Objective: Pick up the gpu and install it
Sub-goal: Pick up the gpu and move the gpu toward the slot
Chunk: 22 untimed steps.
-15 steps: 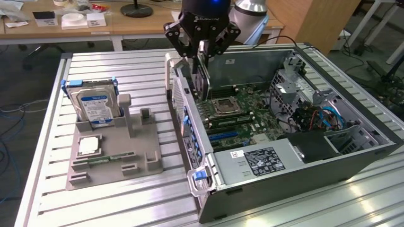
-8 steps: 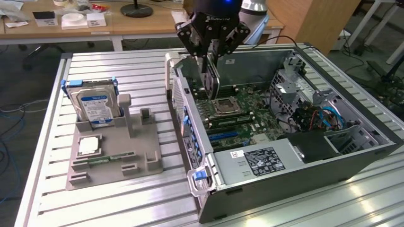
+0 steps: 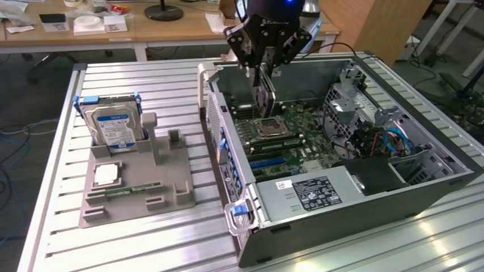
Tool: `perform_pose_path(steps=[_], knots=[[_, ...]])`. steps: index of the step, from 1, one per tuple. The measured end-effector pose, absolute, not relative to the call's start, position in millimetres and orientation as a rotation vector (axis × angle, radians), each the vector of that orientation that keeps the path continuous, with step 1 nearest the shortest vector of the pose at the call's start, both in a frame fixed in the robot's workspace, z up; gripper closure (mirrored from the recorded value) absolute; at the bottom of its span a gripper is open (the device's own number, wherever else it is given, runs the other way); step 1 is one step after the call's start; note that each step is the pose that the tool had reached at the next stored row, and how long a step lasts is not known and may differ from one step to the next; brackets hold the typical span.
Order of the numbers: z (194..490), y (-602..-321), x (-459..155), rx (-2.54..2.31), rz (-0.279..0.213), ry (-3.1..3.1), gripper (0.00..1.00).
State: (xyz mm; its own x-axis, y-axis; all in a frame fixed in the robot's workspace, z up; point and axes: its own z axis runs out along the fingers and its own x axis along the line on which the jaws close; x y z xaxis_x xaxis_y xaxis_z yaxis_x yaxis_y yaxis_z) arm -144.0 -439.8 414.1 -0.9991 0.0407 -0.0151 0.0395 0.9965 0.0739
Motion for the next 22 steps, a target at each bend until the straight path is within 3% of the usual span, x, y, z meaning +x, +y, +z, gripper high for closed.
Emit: perform_pose_path(steps=[22], knots=[[414, -440, -104, 0.063, 0.116, 3.122, 0.73]])
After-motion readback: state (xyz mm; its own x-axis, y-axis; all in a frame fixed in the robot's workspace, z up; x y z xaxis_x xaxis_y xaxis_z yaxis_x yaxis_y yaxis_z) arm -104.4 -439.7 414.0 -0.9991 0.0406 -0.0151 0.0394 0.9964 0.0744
